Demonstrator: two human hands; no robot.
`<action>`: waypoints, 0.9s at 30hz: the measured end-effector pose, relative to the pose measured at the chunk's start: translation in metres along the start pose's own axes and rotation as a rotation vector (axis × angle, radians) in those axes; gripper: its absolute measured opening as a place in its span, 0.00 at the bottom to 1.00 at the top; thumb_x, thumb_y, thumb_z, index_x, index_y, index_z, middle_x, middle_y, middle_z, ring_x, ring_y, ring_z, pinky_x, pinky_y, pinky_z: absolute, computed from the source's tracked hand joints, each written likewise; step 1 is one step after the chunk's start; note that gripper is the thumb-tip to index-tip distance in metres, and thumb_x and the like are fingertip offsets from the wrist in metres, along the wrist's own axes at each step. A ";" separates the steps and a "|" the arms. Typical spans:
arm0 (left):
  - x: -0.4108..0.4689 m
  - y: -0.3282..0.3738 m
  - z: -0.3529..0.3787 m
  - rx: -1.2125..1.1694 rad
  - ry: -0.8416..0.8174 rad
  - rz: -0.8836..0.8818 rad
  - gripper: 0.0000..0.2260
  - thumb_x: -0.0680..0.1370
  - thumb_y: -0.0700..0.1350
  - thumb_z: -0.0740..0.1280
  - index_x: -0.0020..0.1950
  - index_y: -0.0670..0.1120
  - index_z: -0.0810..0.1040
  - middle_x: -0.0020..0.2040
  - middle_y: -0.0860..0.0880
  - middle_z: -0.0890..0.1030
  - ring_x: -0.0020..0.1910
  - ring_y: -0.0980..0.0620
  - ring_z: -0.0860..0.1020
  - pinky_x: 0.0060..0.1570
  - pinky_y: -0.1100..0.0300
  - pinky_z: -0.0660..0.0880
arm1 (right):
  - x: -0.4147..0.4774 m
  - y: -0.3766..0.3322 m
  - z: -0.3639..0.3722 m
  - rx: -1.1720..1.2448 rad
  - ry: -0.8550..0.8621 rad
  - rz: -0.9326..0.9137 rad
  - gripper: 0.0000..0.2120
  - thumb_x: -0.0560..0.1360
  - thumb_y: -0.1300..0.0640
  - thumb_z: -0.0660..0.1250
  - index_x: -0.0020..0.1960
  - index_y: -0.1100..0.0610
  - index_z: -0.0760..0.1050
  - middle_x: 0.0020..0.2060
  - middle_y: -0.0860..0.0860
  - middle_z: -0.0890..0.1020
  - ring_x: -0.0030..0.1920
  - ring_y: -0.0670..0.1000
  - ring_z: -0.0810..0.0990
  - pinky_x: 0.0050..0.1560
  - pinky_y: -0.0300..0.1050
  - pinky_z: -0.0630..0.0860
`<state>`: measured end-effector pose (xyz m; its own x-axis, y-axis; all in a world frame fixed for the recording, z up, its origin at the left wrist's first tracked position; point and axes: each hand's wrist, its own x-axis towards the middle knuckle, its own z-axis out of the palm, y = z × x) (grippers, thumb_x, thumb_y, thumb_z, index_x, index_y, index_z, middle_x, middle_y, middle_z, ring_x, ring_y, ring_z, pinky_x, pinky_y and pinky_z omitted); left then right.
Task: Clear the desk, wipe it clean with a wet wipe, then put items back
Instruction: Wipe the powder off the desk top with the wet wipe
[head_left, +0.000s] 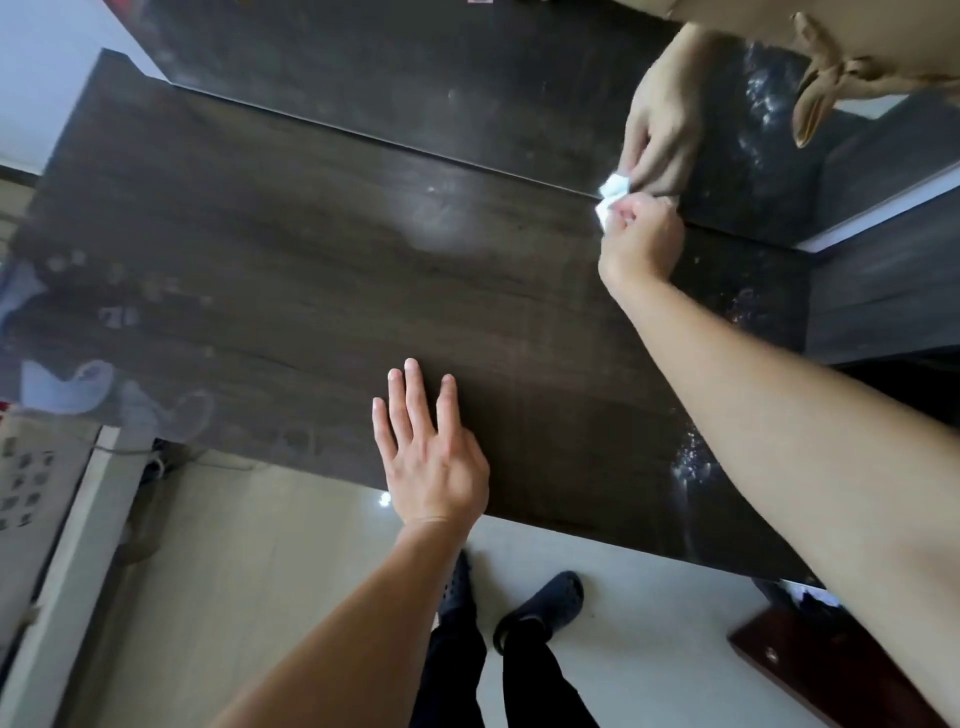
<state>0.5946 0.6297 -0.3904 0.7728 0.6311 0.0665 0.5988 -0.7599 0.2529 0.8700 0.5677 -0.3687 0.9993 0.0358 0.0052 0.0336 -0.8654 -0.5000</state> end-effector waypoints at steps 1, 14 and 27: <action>0.000 0.000 0.001 0.002 -0.001 0.003 0.21 0.75 0.41 0.54 0.67 0.43 0.73 0.74 0.38 0.64 0.74 0.39 0.60 0.73 0.42 0.54 | -0.007 -0.012 0.010 -0.023 -0.049 -0.087 0.09 0.74 0.57 0.63 0.46 0.56 0.82 0.44 0.57 0.79 0.48 0.59 0.77 0.44 0.45 0.67; 0.000 -0.001 -0.004 -0.011 -0.047 -0.002 0.23 0.74 0.43 0.52 0.67 0.42 0.73 0.74 0.38 0.63 0.74 0.38 0.59 0.72 0.42 0.54 | -0.214 0.090 -0.094 0.099 -0.755 -0.777 0.10 0.78 0.56 0.63 0.43 0.56 0.82 0.36 0.50 0.74 0.39 0.49 0.72 0.38 0.41 0.67; -0.002 -0.002 -0.004 0.007 -0.112 -0.002 0.24 0.75 0.44 0.49 0.69 0.44 0.69 0.76 0.38 0.60 0.76 0.39 0.55 0.74 0.43 0.49 | -0.293 0.140 -0.112 0.051 -0.640 -0.455 0.10 0.72 0.63 0.65 0.46 0.52 0.82 0.40 0.44 0.73 0.43 0.43 0.72 0.42 0.33 0.67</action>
<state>0.5911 0.6306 -0.3875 0.7901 0.6115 -0.0423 0.6015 -0.7602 0.2457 0.5837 0.3801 -0.3431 0.6853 0.6751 -0.2732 0.4213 -0.6735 -0.6074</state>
